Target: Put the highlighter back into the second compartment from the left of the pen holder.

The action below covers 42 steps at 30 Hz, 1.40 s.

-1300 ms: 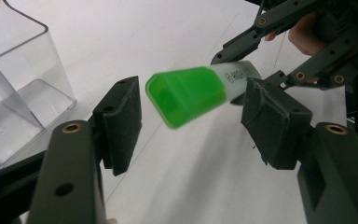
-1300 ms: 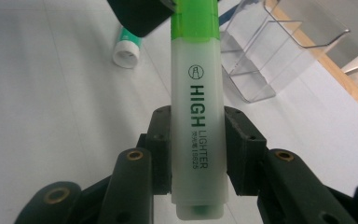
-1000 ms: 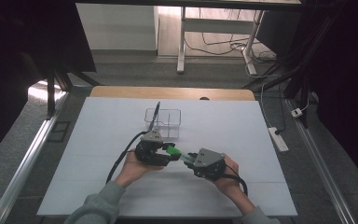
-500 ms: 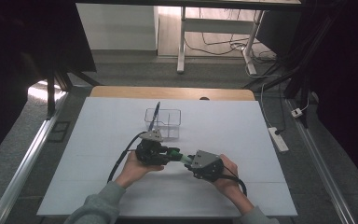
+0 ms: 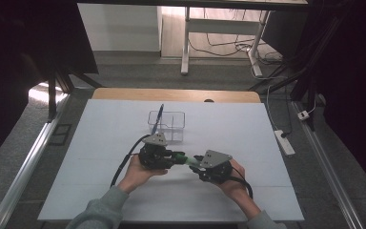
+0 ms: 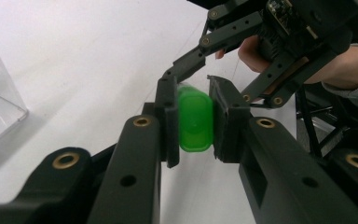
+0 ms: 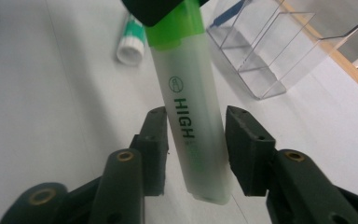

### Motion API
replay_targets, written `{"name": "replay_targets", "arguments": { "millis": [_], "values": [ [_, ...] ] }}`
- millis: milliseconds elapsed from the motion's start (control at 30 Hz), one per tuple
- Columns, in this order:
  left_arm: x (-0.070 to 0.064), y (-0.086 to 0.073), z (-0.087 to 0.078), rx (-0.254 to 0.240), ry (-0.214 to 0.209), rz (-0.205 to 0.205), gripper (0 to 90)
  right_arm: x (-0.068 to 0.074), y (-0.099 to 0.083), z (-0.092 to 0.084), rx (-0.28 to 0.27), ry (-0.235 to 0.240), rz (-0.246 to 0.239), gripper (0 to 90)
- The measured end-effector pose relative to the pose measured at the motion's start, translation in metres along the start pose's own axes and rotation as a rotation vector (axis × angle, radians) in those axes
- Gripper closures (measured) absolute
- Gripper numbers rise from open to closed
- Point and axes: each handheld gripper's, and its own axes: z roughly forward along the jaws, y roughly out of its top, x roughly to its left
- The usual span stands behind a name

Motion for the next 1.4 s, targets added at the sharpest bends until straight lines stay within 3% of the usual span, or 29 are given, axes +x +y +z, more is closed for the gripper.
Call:
{"name": "replay_targets", "arguments": {
  "millis": [367, 867, 1133, 1400],
  "values": [
    [0.004, 0.000, -0.013, -0.020, 0.042, 0.010, 73.7, -0.008, -0.003, -0.007, -0.029, -0.009, 0.080, 42.4],
    [0.007, 0.000, -0.030, -0.044, 0.091, 0.011, 73.6, -0.022, -0.023, -0.032, -0.027, -0.032, 0.177, 40.5],
    [0.010, -0.001, -0.041, -0.065, 0.120, 0.002, 73.6, -0.026, -0.043, -0.050, 0.005, -0.064, 0.208, 40.1],
    [0.011, -0.002, -0.050, -0.082, 0.151, -0.002, 73.6, -0.035, -0.056, -0.055, 0.024, -0.089, 0.246, 40.1]
  ]
}}
